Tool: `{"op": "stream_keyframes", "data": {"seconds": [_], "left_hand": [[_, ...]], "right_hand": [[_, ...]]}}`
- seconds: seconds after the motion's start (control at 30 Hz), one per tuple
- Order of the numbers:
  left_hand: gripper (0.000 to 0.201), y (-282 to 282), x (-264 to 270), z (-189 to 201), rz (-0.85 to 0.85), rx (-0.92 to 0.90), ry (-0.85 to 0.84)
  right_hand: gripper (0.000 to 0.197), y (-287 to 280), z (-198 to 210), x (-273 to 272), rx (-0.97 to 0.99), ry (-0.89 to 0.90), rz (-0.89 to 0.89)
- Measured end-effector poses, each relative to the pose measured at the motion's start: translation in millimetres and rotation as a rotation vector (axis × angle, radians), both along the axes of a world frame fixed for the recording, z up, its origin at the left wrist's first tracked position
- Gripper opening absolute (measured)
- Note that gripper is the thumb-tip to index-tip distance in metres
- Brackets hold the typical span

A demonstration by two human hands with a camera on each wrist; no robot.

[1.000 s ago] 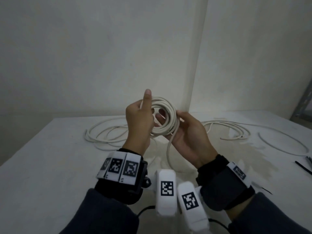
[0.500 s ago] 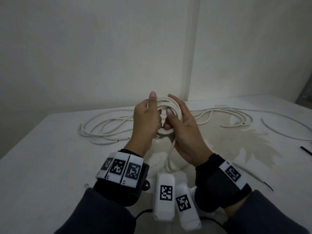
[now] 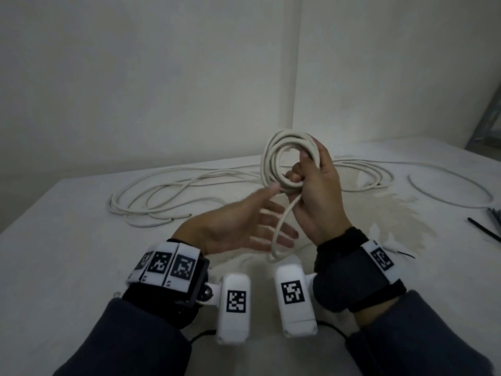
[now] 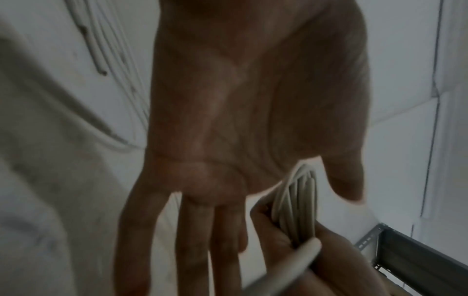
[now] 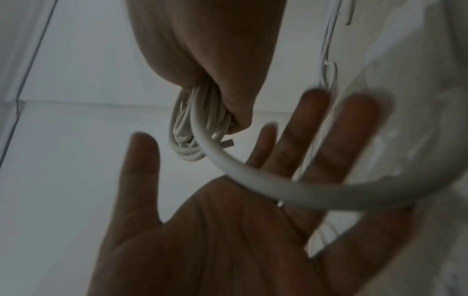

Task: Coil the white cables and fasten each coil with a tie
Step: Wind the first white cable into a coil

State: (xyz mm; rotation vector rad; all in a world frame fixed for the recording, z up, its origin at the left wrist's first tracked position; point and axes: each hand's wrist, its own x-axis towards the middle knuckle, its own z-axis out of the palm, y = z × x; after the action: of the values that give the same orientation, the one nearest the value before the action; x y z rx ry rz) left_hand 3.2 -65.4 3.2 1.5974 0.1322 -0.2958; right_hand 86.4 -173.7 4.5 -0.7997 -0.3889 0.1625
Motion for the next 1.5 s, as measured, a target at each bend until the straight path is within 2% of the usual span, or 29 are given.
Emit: {"op": "stream_keyframes", "data": {"seconds": [0.07, 0.13, 0.2, 0.3, 0.43, 0.5, 0.53, 0.57, 0.67, 0.73, 0.77, 0.9, 0.97, 1.03, 1.2, 1.4, 1.5], "left_hand": [[0.035, -5, -2, -2, -0.145, 0.124, -0.023], [0.009, -2, 1, 1, -0.061, 0.316, -0.121], [0.009, 10, 2, 5, 0.106, 0.42, -0.241], [0.012, 31, -3, 16, 0.251, 0.575, -0.422], [0.013, 43, -10, 25, 0.417, 1.064, -0.488], [0.021, 38, -9, 27, 0.467, 1.171, -0.468], [0.025, 36, -8, 27, 0.476, 1.157, -0.459], [0.026, 33, -7, 26, 0.483, 1.058, -0.464], [0.015, 25, -6, 29, 0.587, 0.597, -0.541], [0.012, 23, -5, 35, 0.704, 0.373, -0.619], [0.012, 23, -5, 36, 0.747, 0.321, -0.667], [0.012, 24, -7, 38, 0.813, 0.431, -0.795], [0.028, 24, -8, 38, 0.805, 0.352, -0.813], [0.041, 22, -9, 39, 0.748, 0.269, -0.814], [0.057, 11, -7, 38, 0.598, 0.252, -0.798], [0.032, 18, -3, 33, 0.596, 0.253, -0.693], [0.029, 17, -2, 30, 0.583, 0.188, -0.618]], "right_hand": [[0.028, -3, 0, 5, 0.016, 0.03, -0.054], [0.029, -8, 0, 9, 0.04, 0.068, -0.095], [0.031, -11, -1, 13, 0.074, 0.104, -0.107], [0.03, -13, -3, 15, 0.094, 0.135, -0.086], [0.028, -10, -4, 14, 0.118, 0.163, -0.006], [0.028, -8, -3, 12, 0.126, 0.17, 0.026], [0.027, -8, -2, 12, 0.139, 0.174, 0.039], [0.027, -8, -1, 11, 0.156, 0.177, 0.051], [0.026, -10, 0, 11, 0.181, 0.181, 0.073], [0.026, -9, -1, 9, 0.153, 0.164, 0.086], [0.027, -7, -2, 7, 0.131, 0.149, 0.096], [0.03, 4, -3, -7, 0.072, 0.102, 0.162], [0.031, 9, -3, -13, 0.072, 0.096, 0.19], [0.033, 11, -4, -16, 0.071, 0.079, 0.211], [0.029, 13, -4, -22, 0.019, -0.036, 0.285], [0.029, 16, -12, -22, -0.12, -0.132, 0.307], [0.028, 18, -16, -22, -0.153, -0.122, 0.334]]}}
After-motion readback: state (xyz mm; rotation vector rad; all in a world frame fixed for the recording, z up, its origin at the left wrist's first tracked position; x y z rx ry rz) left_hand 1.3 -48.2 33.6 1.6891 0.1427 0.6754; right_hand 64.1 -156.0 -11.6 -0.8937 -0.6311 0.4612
